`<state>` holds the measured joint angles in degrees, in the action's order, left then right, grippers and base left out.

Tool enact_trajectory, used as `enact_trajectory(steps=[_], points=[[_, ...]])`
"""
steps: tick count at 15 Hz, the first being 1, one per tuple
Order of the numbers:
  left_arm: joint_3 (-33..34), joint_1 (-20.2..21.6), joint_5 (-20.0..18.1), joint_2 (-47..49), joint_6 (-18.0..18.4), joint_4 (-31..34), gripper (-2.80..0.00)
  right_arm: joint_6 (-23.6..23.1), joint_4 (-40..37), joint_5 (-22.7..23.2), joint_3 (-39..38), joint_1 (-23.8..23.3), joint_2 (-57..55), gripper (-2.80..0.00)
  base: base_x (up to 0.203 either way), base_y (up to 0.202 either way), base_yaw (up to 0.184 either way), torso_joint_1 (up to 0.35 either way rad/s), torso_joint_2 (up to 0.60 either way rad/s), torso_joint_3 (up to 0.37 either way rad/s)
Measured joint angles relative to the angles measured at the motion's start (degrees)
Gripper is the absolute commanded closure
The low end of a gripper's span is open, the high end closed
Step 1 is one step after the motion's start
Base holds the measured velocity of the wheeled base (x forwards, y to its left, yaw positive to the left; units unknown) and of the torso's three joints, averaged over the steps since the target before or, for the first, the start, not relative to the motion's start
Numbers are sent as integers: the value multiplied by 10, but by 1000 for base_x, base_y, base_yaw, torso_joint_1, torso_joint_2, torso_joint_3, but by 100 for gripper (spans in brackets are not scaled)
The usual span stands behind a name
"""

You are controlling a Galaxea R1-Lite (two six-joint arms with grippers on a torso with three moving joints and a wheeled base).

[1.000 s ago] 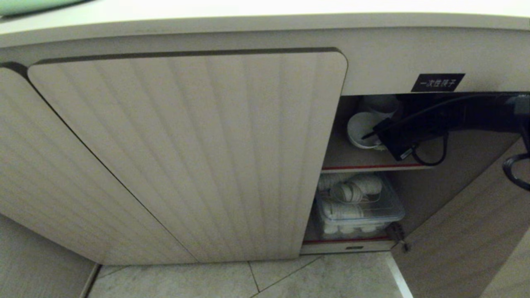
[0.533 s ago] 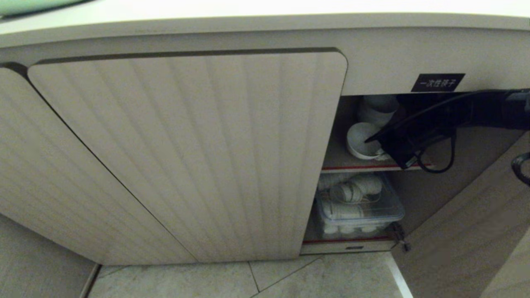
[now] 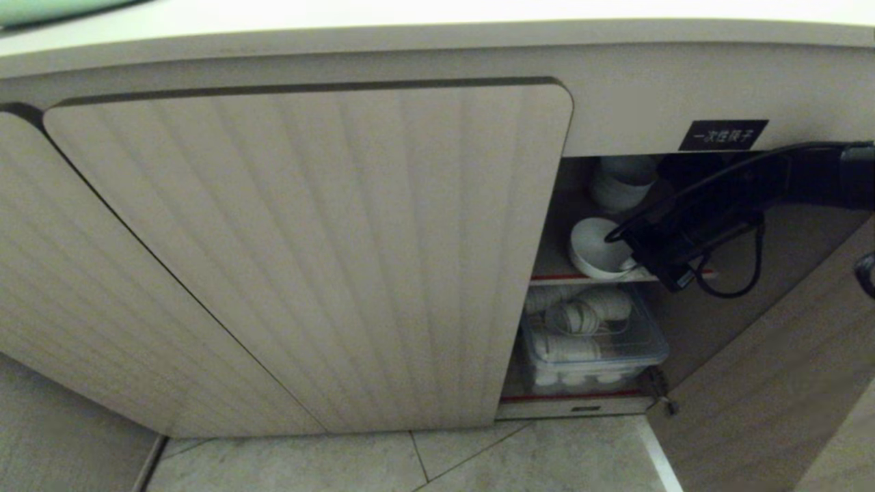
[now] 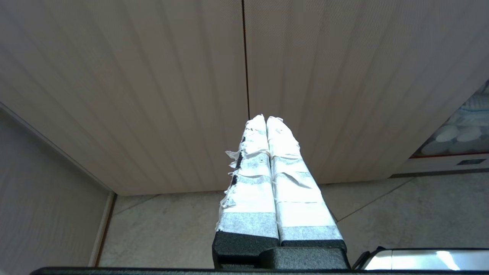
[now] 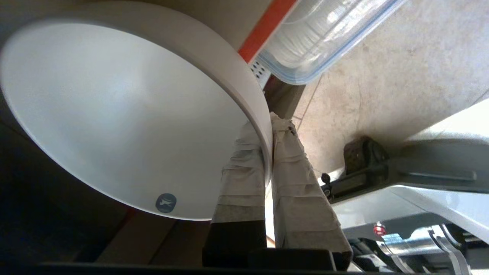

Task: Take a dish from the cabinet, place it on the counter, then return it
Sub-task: Take the bowl from the cabinet, then place it on the table

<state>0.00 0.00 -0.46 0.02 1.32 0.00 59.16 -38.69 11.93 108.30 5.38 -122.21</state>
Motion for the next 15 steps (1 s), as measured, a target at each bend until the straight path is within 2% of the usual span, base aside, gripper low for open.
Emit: enact_trajectory(steps=[15], points=[[0, 0, 0, 0, 0, 0, 0, -5, 36, 2, -114, 3, 57, 0, 0, 0, 0, 0, 0, 0]])
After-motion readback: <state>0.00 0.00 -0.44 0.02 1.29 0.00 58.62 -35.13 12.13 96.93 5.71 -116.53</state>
